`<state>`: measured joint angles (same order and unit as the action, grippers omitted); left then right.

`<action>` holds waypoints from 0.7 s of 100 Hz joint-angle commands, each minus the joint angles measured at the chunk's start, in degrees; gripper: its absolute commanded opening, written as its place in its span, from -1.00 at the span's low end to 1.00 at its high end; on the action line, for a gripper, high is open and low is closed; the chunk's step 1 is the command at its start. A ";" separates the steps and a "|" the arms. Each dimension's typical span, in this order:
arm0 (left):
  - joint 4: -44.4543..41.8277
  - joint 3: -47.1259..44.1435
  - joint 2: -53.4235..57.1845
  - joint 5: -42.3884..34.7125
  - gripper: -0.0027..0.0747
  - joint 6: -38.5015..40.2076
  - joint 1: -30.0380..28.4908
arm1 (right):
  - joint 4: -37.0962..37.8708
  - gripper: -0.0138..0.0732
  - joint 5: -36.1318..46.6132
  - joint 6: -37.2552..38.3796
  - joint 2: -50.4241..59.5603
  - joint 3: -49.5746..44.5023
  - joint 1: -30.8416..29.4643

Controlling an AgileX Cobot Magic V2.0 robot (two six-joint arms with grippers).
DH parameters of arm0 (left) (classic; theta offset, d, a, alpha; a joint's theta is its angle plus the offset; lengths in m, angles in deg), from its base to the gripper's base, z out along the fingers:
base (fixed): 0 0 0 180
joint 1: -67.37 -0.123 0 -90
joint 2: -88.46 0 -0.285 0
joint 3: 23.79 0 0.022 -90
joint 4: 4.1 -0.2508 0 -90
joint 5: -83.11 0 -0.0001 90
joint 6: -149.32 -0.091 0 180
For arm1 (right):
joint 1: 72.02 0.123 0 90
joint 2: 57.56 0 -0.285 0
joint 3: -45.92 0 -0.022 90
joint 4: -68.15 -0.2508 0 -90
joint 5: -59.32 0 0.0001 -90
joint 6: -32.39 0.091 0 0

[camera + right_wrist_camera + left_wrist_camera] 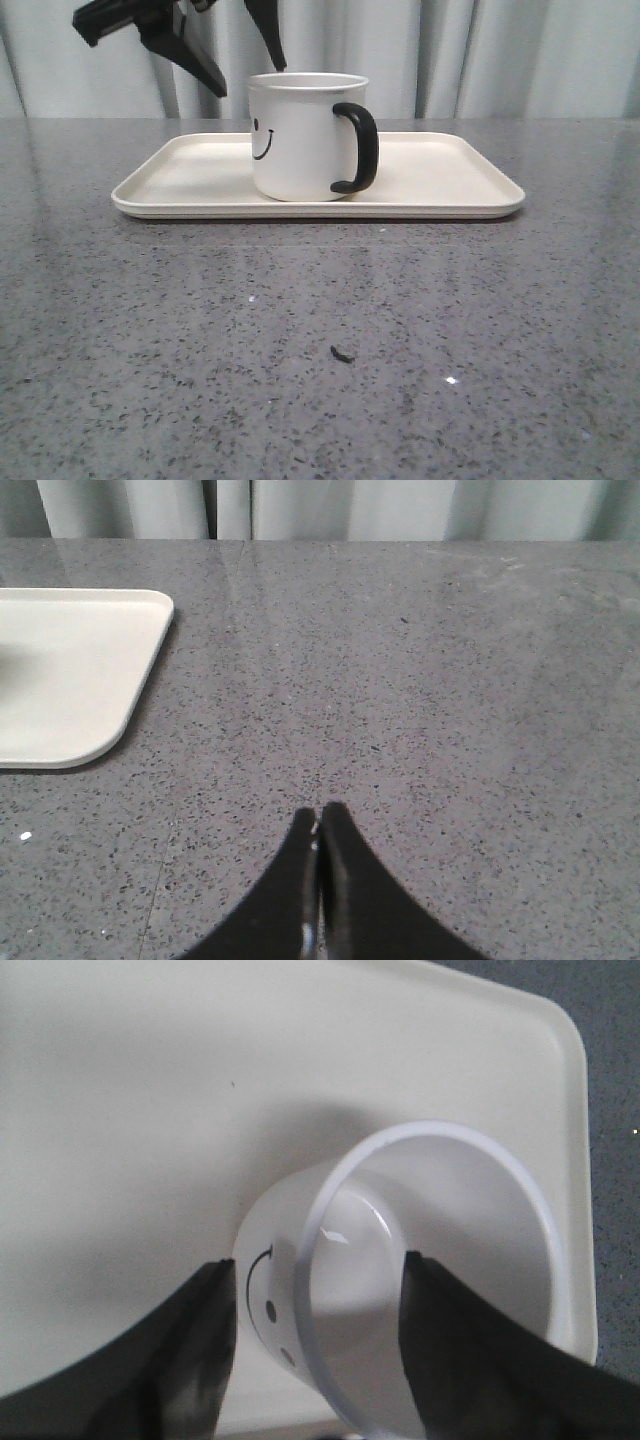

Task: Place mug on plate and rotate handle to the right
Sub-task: 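Lower the mug onto the tray, open the left gripper and withdraw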

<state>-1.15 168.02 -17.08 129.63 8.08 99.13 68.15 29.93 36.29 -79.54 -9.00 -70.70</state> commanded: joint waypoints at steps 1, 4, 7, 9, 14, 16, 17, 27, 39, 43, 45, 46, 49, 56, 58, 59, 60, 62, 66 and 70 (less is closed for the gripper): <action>-2.95 1.95 5.71 -2.98 0.02 0.59 0.50 | 0.31 -0.82 4.50 -0.10 -1.18 1.91 0.06; -4.59 1.95 6.74 -2.98 0.02 0.59 0.79 | 0.00 -0.82 4.45 -0.10 -1.18 1.91 0.10; -6.37 1.95 7.75 -3.06 0.02 0.59 1.10 | 0.31 -0.82 4.17 -0.10 -1.18 1.99 0.23; -7.76 1.95 8.58 -3.06 0.02 0.59 1.28 | 0.31 -0.82 3.99 -0.10 -1.18 2.12 0.43; -11.18 1.95 10.56 -3.06 0.02 0.59 2.18 | 0.31 -0.82 3.37 -0.10 -1.18 2.48 1.05; -12.61 1.95 11.40 -3.06 0.02 0.59 2.54 | 0.31 -0.82 2.98 -0.10 -1.18 2.69 1.33; -13.46 1.95 11.92 -3.06 0.02 0.59 2.81 | 0.31 -0.82 2.77 -0.10 -1.18 2.84 1.45; -18.07 1.84 15.42 -2.83 0.02 0.59 4.64 | 0.35 -0.82 0.69 -0.10 -2.12 4.59 3.23; -23.57 0.54 19.56 -2.31 0.02 0.59 7.16 | 0.35 -0.82 -2.99 -0.10 -5.27 7.94 5.46; -24.47 -0.18 20.76 -2.31 0.02 0.59 7.68 | 0.35 -0.81 -4.11 -0.10 -6.33 9.29 6.20; -24.86 -0.70 21.51 -2.31 0.02 0.59 7.79 | 0.35 -0.80 -4.54 -0.10 -6.96 9.93 6.44; -25.07 -0.90 21.76 -2.31 0.02 0.59 7.99 | 0.35 -0.80 -4.65 -0.10 -7.37 10.15 6.68; -25.54 -1.76 22.77 -2.43 0.02 0.59 8.48 | 0.35 -0.77 -4.93 -0.10 -8.14 11.01 7.13; -27.41 -4.51 25.41 -2.53 0.02 0.59 9.62 | 0.35 -0.68 -5.78 -0.10 -10.14 13.28 8.13; -27.98 -5.50 26.23 -2.53 0.02 0.59 9.85 | 0.30 -0.65 -6.27 -0.10 -10.87 14.06 8.37; -28.13 -6.21 26.78 -2.69 0.02 0.59 10.05 | 0.30 -0.64 -6.61 -0.10 -11.12 14.56 8.46; -28.46 -6.57 27.05 -2.69 0.02 0.59 10.17 | 0.30 -0.63 -6.78 -0.10 -11.63 14.81 8.59; -28.79 -7.69 27.88 -2.82 0.02 0.59 10.47 | 0.00 -0.59 -7.26 -0.10 -12.15 15.55 8.77; -28.81 -9.94 29.58 -3.09 0.02 0.59 10.72 | 0.00 -0.52 -7.81 -0.10 -13.70 16.93 9.20; -28.96 -12.29 31.29 -3.33 0.02 0.59 11.24 | 0.00 -0.45 -7.95 -0.10 -15.20 17.97 9.77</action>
<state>-27.94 158.19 9.84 130.04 8.08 109.11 68.15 19.21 36.29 -91.38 4.79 -61.77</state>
